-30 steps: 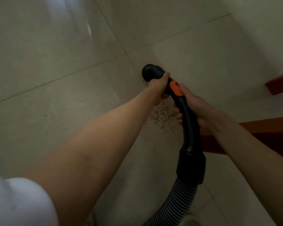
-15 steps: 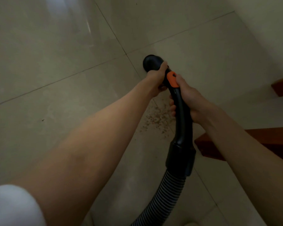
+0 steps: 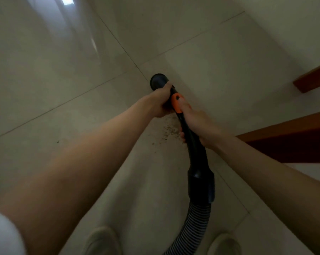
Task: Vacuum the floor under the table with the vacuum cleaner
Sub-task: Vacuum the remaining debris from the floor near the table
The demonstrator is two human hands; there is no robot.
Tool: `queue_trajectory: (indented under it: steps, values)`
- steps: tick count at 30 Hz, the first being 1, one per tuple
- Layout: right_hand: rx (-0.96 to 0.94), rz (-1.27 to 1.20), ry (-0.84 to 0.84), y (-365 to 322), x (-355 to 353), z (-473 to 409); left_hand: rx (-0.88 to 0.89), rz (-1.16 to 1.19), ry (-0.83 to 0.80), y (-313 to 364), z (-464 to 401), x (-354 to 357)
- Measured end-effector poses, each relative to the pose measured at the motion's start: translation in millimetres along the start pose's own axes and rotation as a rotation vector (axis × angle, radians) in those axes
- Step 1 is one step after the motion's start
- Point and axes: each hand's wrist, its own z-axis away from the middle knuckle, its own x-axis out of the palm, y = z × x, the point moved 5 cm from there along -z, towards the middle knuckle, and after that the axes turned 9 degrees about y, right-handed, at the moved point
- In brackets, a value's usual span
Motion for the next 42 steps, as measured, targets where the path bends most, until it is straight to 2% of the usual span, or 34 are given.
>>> queue_trajectory:
  steps: [4, 10, 14, 18, 21, 28, 32, 42]
  values:
    - [-0.047, 0.045, -0.039, 18.1, 9.9, 21.2, -0.025, -0.016, 0.071, -22.0, 15.1, -18.5]
    - [-0.101, 0.042, -0.007, 50.4, -4.9, 46.3, -0.076, -0.051, -0.045, -63.1, 41.9, -16.6]
    - [-0.044, -0.004, 0.034, 62.7, -28.7, 51.1, -0.073, -0.082, -0.082, -83.1, 55.6, 10.9]
    - [-0.003, -0.014, 0.083, 78.7, -54.6, 67.1, -0.075, -0.208, -0.175, -96.7, 72.1, 40.2]
    - [0.034, -0.022, 0.155, 96.6, -69.1, 79.3, -0.071, -0.272, -0.185, -114.2, 80.3, 56.4]
    - [0.074, -0.025, 0.196, 130.3, -76.5, 97.5, -0.097, -0.350, -0.226, -153.5, 77.1, 67.3]
    - [0.123, -0.055, 0.210, 144.6, -82.2, 102.1, -0.139, -0.406, -0.230, -169.3, 77.3, 73.3]
    - [0.193, -0.139, 0.233, 159.5, -91.5, 99.1, -0.113, -0.501, -0.190, -178.0, 74.4, 86.6]
